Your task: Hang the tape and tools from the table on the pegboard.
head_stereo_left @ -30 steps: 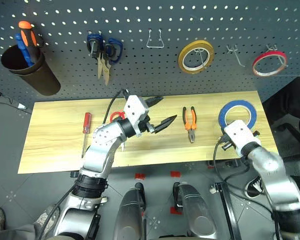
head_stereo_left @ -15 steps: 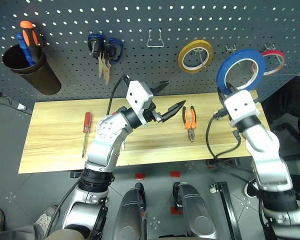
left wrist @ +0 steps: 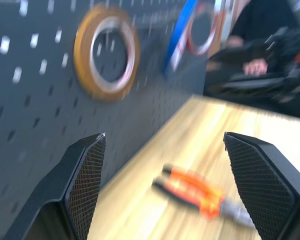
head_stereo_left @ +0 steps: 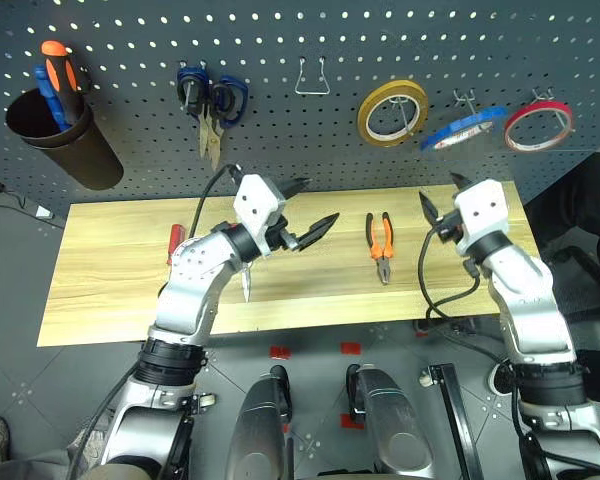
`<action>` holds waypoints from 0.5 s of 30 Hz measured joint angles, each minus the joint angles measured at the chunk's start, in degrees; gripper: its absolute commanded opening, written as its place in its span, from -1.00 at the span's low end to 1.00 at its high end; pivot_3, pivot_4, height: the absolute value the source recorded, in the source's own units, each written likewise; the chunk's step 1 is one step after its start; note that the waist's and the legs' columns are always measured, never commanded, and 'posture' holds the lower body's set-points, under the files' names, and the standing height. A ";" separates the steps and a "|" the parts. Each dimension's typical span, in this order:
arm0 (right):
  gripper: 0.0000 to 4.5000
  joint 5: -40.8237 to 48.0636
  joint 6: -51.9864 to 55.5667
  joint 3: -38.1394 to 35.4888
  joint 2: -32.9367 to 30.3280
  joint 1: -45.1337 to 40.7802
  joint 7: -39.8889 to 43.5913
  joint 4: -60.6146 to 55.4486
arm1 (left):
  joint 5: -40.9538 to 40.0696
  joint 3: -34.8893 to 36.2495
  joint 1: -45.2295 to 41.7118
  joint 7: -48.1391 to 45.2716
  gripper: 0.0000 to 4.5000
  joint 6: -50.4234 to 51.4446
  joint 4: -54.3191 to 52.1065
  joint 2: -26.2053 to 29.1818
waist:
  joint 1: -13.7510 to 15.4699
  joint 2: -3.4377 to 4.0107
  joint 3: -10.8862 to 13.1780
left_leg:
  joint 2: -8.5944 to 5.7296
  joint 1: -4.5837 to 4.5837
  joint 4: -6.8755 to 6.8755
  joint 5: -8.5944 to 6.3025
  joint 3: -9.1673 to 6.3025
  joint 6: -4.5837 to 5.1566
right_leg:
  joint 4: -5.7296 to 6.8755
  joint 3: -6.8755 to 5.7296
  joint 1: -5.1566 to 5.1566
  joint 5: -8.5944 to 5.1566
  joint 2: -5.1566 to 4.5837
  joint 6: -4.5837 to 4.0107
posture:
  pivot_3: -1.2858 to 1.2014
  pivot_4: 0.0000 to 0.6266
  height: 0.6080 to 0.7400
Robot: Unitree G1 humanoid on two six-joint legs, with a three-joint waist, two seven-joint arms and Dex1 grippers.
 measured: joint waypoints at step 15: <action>0.99 -2.45 34.71 6.54 23.55 -8.41 -17.69 4.86 | 5.88 -0.49 0.53 -12.27 0.76 -9.26 16.32 13.84 | 0.26 -0.03 -0.05 | 0.17 -0.02 0.02 0.11 0.13 -0.10 | 0.08 -0.02 -0.22 0.21 0.09 -0.32 | -0.15 0.19 1.00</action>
